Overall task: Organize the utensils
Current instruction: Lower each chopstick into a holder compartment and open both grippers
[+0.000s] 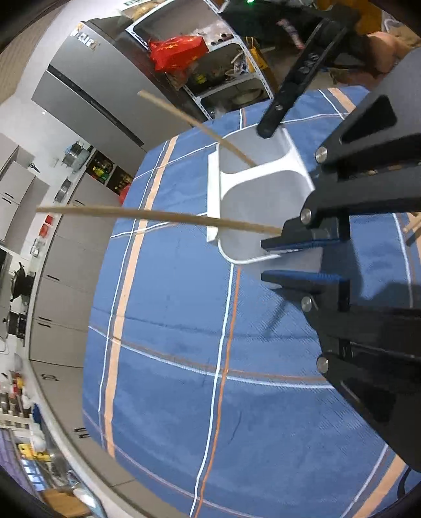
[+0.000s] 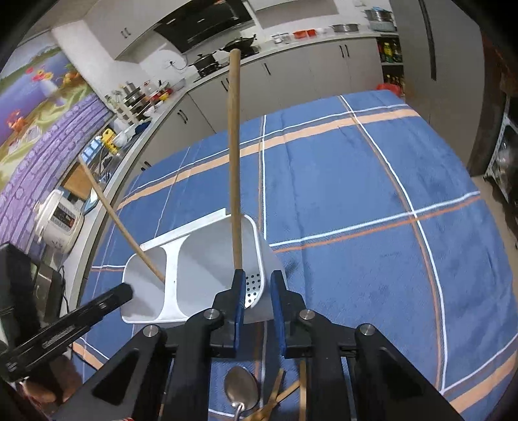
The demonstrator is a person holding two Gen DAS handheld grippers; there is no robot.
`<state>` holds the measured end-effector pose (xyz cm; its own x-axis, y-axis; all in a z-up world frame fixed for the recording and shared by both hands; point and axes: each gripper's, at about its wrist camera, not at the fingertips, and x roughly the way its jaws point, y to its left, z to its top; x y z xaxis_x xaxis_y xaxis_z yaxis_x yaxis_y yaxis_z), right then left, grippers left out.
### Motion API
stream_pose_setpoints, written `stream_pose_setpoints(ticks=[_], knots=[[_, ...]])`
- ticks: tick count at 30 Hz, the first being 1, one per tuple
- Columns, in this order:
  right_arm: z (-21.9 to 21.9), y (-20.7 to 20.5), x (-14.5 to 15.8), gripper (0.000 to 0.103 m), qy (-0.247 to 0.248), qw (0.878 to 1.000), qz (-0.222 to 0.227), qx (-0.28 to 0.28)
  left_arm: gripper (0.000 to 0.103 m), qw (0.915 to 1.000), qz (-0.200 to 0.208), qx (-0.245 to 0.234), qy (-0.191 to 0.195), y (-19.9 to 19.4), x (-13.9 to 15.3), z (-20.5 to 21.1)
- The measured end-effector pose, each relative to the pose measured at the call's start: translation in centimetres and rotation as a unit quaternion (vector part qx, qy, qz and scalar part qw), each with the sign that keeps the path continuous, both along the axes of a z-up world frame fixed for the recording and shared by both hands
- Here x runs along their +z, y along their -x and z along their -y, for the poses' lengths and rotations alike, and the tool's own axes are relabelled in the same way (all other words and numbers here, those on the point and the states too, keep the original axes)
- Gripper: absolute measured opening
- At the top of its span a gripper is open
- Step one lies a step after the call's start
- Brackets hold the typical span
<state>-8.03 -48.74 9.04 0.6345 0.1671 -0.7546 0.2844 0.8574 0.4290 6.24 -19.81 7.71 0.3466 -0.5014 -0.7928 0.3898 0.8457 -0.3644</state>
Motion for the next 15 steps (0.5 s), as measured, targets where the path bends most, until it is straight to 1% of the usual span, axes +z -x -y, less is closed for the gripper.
stream_pose_setpoints(ticks=[4, 8, 9, 10, 11, 14, 15], knots=[[-0.3, 0.6, 0.0, 0.017, -0.023, 1.000, 0.002, -0.012, 0.008, 0.9997, 0.017, 0.001, -0.018, -1.0, 0.3, 0.9], [-0.8, 0.9, 0.1, 0.019, -0.017, 1.000, 0.005, -0.011, 0.008, 0.9996, 0.020, 0.000, -0.022, -1.2, 0.5, 1.0], [-0.8, 1.0, 0.1, 0.022, -0.014, 1.000, 0.006, -0.010, 0.008, 0.9996, 0.019, 0.000, -0.022, -1.2, 0.6, 0.9], [-0.8, 1.3, 0.4, 0.029, -0.009, 1.000, 0.008, -0.010, 0.008, 0.9996, 0.019, 0.003, -0.021, -1.0, 0.8, 0.7], [-0.9, 1.6, 0.8, 0.034, 0.002, 1.000, 0.013, -0.012, 0.008, 0.9996, 0.020, 0.008, -0.018, -0.8, 1.0, 0.3], [-0.8, 3.6, 2.0, 0.041, 0.025, 0.999, 0.026, -0.016, 0.008, 0.9996, 0.023, 0.016, -0.010, 0.0, 2.3, -0.9], [-0.7, 4.4, 2.3, 0.041, 0.030, 0.999, 0.028, -0.015, 0.008, 0.9994, 0.026, 0.021, -0.008, 0.6, 2.7, -1.5]])
